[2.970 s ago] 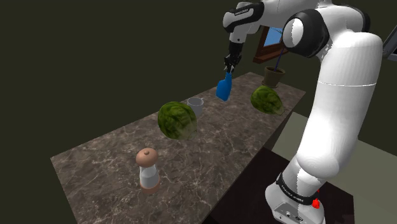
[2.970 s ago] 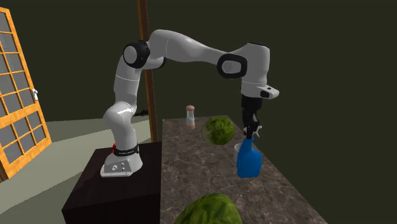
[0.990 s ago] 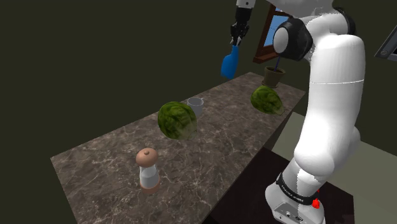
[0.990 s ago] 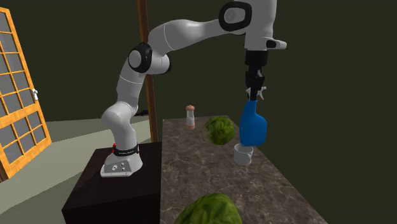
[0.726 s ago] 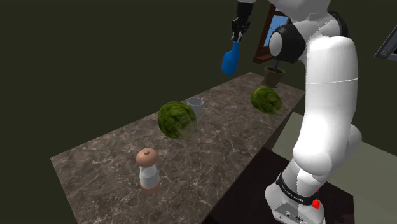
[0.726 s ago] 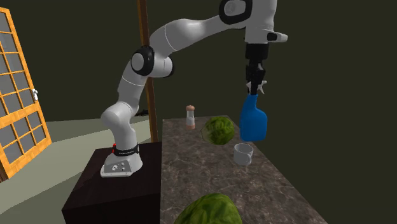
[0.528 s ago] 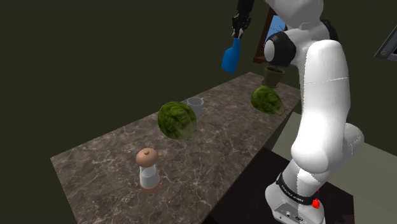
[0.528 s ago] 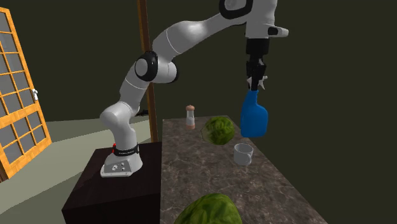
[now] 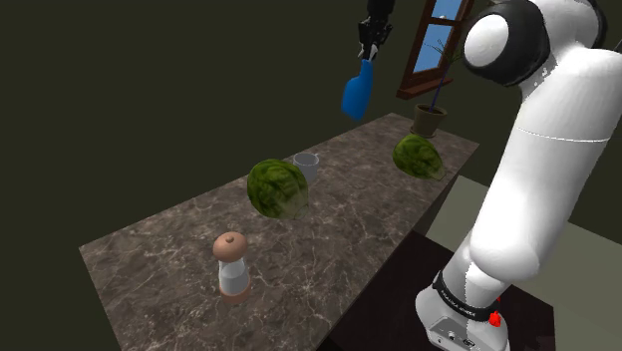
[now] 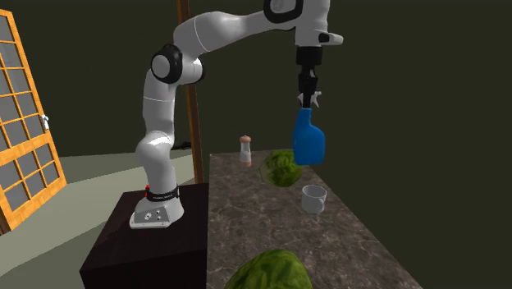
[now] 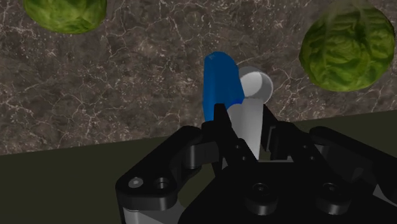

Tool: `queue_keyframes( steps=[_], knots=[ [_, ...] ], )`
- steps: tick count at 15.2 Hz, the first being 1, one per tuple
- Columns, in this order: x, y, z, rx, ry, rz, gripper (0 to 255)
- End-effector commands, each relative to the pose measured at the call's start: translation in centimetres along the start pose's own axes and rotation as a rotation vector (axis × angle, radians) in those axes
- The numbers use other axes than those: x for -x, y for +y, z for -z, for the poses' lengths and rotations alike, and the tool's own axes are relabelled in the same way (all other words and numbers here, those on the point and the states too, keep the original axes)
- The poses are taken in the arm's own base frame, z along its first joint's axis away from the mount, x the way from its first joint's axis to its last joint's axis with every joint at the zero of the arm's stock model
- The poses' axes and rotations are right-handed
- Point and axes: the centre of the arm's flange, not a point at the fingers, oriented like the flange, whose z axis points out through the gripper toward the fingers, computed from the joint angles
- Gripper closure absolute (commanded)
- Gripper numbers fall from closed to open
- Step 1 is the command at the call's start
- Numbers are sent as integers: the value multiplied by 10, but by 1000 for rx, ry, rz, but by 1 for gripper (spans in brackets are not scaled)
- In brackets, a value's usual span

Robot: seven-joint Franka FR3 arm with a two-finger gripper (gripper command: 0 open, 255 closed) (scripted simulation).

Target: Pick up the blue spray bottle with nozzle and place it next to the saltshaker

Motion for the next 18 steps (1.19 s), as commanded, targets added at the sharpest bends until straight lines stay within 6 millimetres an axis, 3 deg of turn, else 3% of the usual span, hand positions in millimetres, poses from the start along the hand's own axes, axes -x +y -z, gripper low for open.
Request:
queue_keyframes(
  steps=[1, 18],
  knots=[
    [15, -26, 0, 1, -1, 1, 255],
    [122, -222, 15, 1, -1, 1, 255]
  ],
)
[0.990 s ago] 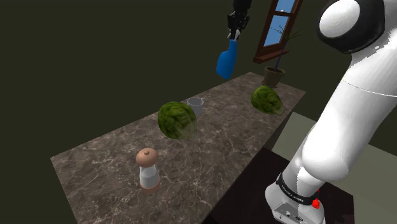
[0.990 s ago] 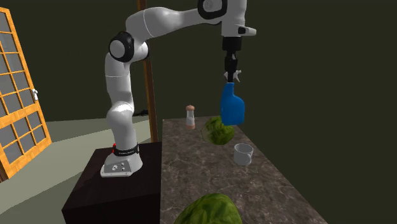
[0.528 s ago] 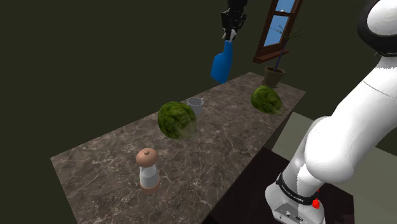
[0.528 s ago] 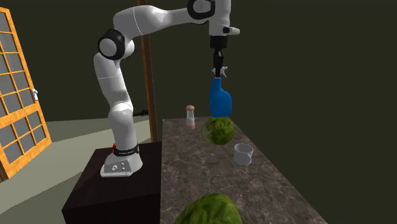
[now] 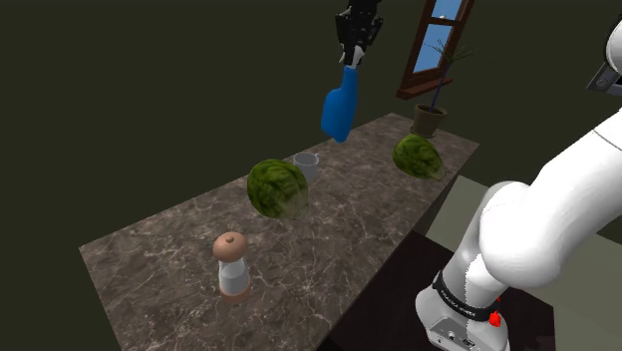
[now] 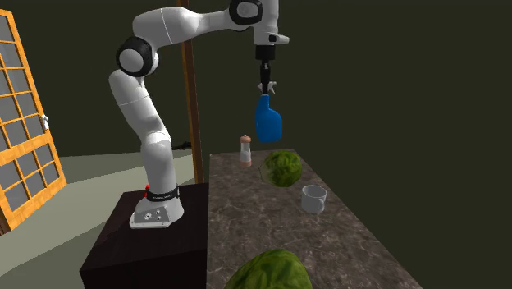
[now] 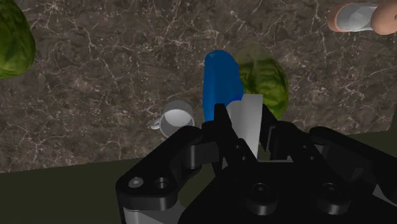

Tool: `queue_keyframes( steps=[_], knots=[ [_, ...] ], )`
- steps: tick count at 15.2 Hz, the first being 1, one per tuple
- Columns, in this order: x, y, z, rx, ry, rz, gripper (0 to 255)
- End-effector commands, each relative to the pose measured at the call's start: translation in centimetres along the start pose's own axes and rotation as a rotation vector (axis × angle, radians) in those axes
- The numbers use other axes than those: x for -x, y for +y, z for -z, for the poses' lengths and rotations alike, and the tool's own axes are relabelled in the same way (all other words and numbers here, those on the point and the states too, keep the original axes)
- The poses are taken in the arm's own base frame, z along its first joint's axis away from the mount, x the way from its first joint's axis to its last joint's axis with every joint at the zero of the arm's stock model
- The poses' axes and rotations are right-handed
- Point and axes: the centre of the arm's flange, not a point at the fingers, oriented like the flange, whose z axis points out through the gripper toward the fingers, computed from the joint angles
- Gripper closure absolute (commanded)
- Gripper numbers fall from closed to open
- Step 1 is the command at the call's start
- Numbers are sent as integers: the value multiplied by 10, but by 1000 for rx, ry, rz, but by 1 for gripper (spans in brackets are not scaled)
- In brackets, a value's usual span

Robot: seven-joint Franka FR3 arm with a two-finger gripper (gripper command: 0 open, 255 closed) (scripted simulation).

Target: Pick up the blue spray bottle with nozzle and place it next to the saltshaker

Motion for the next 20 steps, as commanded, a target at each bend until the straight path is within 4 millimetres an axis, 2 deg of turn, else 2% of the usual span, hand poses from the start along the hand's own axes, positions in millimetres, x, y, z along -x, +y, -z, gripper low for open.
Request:
queue_keyframes(
  steps=[1, 20],
  knots=[
    [16, -24, 2, 1, 0, -1, 255],
    [135, -244, 19, 1, 0, -1, 255]
  ],
)
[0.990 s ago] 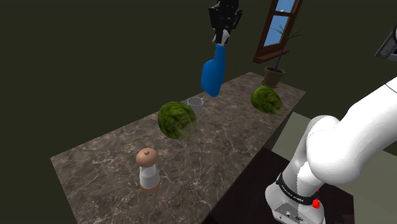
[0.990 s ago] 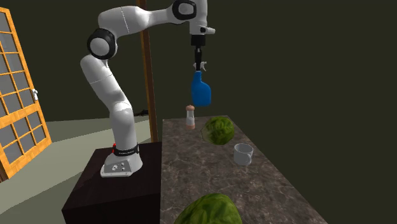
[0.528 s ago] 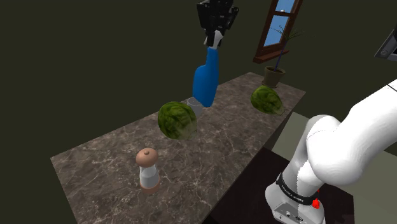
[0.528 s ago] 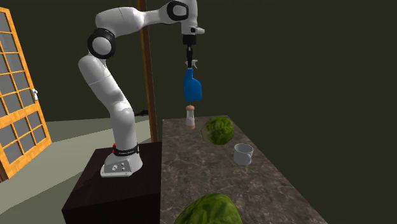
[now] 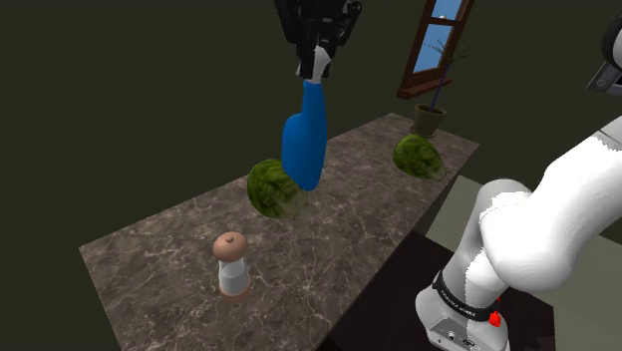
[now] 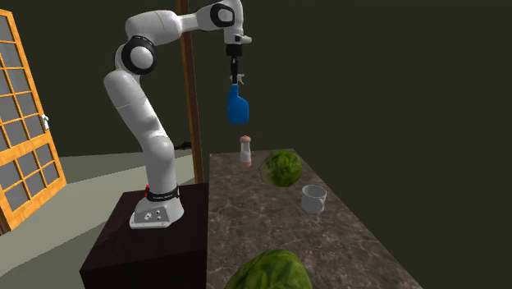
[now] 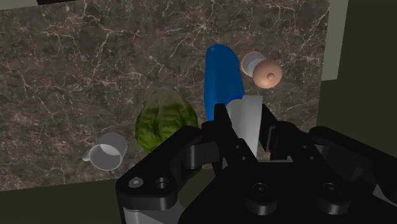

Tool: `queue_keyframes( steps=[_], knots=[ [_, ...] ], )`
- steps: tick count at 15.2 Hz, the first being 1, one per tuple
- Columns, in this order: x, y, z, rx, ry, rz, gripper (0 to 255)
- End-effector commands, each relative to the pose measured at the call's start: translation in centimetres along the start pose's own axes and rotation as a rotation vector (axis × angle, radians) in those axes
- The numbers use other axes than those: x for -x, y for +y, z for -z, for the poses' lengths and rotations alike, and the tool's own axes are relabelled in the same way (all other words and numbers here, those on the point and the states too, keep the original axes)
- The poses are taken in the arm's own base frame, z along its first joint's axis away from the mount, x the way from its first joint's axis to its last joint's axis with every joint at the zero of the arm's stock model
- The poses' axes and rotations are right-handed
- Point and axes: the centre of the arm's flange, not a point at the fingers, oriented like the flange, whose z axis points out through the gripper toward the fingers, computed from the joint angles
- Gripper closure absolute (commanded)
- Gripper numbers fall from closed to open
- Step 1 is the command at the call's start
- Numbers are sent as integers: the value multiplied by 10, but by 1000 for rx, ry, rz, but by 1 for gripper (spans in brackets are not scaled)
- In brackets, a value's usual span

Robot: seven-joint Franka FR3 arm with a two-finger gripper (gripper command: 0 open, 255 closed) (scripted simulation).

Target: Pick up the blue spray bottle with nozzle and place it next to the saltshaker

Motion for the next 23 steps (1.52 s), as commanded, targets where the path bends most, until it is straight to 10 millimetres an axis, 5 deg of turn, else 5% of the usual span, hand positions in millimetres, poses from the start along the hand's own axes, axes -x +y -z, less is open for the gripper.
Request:
queue_keyframes(
  steps=[1, 9, 23],
  knots=[
    [14, -21, 3, 0, 0, -1, 255],
    [63, -112, 10, 0, 0, -1, 255],
    [62, -112, -63, 0, 0, -1, 255]
  ],
)
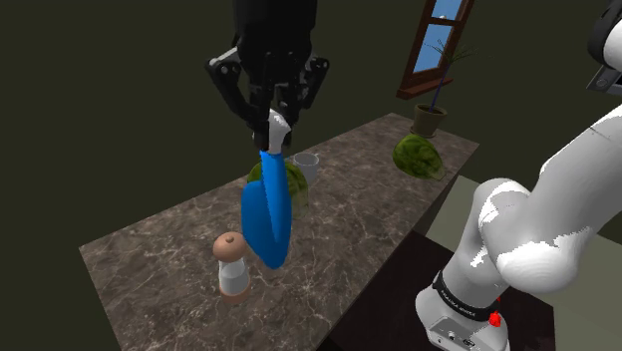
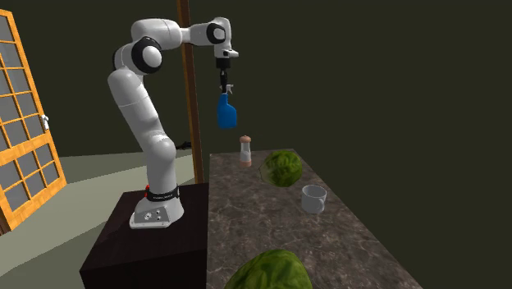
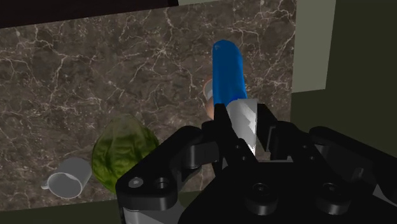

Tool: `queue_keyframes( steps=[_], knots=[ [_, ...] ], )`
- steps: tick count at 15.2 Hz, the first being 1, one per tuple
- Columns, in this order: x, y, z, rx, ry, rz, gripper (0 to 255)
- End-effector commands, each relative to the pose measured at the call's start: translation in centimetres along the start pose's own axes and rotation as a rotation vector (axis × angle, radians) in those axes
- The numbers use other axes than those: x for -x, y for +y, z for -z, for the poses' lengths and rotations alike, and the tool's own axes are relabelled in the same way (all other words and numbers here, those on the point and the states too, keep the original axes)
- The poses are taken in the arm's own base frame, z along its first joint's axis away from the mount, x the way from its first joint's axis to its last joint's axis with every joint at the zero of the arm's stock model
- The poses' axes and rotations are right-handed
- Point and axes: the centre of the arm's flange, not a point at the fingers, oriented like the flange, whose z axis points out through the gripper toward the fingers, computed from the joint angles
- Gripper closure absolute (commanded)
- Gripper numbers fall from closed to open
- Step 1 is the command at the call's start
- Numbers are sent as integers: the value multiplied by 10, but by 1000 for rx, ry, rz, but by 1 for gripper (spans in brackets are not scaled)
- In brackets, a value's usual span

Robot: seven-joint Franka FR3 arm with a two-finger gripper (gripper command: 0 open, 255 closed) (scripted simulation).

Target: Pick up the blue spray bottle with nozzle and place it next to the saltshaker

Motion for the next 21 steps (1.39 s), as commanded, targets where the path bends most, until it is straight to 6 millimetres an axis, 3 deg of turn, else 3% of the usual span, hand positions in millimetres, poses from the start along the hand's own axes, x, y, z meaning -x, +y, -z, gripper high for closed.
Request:
queue_keyframes(
  steps=[1, 21],
  knots=[
    [0, 0, -10, -1, 0, 0, 255],
    [0, 1, -116, -1, 0, 0, 255]
  ],
)
